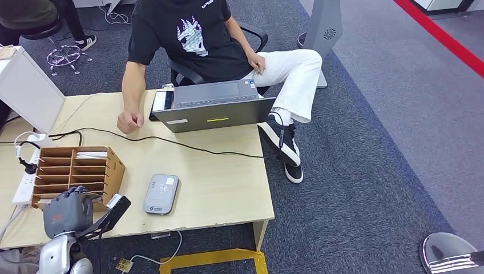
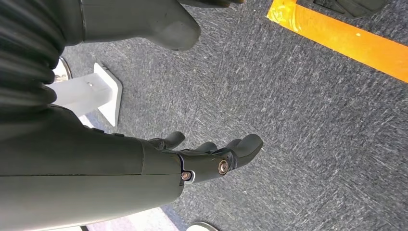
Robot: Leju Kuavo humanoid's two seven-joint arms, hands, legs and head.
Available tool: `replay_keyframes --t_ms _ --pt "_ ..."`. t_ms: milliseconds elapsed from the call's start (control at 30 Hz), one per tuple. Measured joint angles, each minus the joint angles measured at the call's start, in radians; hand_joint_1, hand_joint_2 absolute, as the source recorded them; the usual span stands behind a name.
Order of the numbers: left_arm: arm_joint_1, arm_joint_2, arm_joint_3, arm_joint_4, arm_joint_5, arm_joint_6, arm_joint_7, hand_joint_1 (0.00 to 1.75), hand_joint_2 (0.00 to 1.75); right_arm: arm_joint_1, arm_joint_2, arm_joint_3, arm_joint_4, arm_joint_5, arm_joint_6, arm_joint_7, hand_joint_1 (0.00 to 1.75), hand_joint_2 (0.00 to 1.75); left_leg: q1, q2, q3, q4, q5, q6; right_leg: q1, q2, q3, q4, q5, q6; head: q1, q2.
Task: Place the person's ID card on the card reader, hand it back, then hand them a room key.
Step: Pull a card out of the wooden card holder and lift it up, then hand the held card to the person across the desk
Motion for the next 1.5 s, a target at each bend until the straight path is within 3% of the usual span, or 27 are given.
replay_keyframes --t_ms 533,833,1500 --pt "0.002 0.008 0.0 0.0 -0.01 0.01 0.011 1.75 1.75 0.0 0.0 0.0 0.0 -0.008 0.004 0.001 0.0 1.75 0.0 0.0 0.0 0.0 0.0 0.0 0.0 0.0 0.0 0.0 0.0 0.0 0.0 0.0" --pt "0.003 0.027 0.005 -0.027 0.024 0.075 -0.005 1.75 1.75 0.001 0.0 0.0 0.0 -0.009 -0.002 0.005 0.0 1.75 0.0 0.0 0.0 0.0 0.0 0.0 0.0 0.0 0.0 0.0 0.0 0.0 0.0 0.0" --pt "0.052 0.046 0.049 -0.486 0.004 0.202 -0.11 1.75 1.75 0.008 0.0 0.0 0.0 -0.03 -0.035 0.003 0.0 1.75 0.0 0.0 0.0 0.0 0.0 0.0 0.0 0.0 0.0 0.0 0.0 0.0 0.0 0.0"
